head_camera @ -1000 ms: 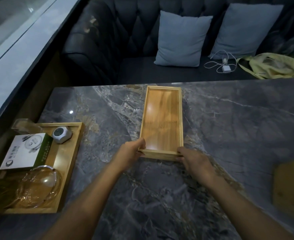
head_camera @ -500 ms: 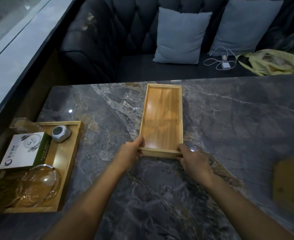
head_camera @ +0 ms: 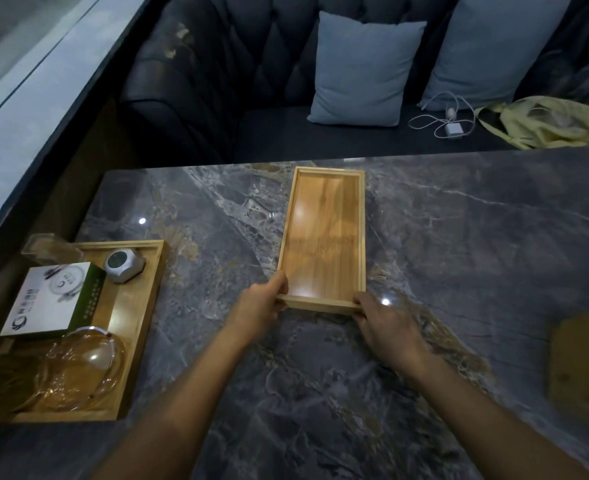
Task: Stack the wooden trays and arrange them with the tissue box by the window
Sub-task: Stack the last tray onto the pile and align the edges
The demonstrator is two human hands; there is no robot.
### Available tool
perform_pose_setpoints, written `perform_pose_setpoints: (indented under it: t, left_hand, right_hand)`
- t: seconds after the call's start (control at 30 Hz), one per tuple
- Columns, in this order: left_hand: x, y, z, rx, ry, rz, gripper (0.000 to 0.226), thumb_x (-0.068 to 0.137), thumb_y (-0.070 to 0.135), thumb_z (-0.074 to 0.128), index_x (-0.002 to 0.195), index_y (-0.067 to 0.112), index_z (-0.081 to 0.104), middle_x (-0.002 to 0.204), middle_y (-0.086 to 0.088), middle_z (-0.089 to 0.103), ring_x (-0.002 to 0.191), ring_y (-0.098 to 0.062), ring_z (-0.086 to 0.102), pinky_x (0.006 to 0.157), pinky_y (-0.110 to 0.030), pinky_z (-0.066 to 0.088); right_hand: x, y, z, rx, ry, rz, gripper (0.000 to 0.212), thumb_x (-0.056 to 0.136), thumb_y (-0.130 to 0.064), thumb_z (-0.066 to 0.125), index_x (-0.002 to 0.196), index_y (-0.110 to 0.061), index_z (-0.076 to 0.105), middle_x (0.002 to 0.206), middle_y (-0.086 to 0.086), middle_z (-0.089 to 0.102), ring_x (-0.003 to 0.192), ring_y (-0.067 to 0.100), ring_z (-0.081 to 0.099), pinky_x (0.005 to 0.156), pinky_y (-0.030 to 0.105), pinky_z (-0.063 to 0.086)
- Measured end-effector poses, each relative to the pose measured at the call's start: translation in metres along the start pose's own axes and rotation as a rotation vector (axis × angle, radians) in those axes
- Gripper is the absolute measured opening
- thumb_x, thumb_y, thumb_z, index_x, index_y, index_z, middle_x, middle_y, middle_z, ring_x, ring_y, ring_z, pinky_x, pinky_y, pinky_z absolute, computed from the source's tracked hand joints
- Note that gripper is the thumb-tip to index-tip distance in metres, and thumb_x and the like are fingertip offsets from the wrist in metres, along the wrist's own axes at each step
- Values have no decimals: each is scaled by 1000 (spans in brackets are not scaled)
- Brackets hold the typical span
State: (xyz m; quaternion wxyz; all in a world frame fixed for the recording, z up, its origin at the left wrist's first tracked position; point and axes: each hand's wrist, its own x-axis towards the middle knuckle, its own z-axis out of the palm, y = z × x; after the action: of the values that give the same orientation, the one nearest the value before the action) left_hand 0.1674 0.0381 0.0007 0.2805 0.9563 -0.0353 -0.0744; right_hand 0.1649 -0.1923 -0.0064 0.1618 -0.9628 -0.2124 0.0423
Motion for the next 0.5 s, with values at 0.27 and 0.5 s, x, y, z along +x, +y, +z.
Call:
perform_pose_setpoints:
  t: [0.27,0.5]
  left_hand:
    - [0,5,-10,-69,-31,11,27,77,7,67,100,0,55,91,-23,65,85,-37,62,72,-40,45]
    - [3,2,-8,-70,18,-7,26,73,6,71,94,2,55,81,-24,63,75,-37,60,65,-40,44]
  right_hand:
    - [-1,-4,-7,35,113,-45,16,85,-13,63,96,-2,61,73,17,70,57,34,64,44,39,50]
    - [3,1,-3,18,98,-65,19,84,-10,61,102,-2,60,76,19,69,63,36,64,47,42,51]
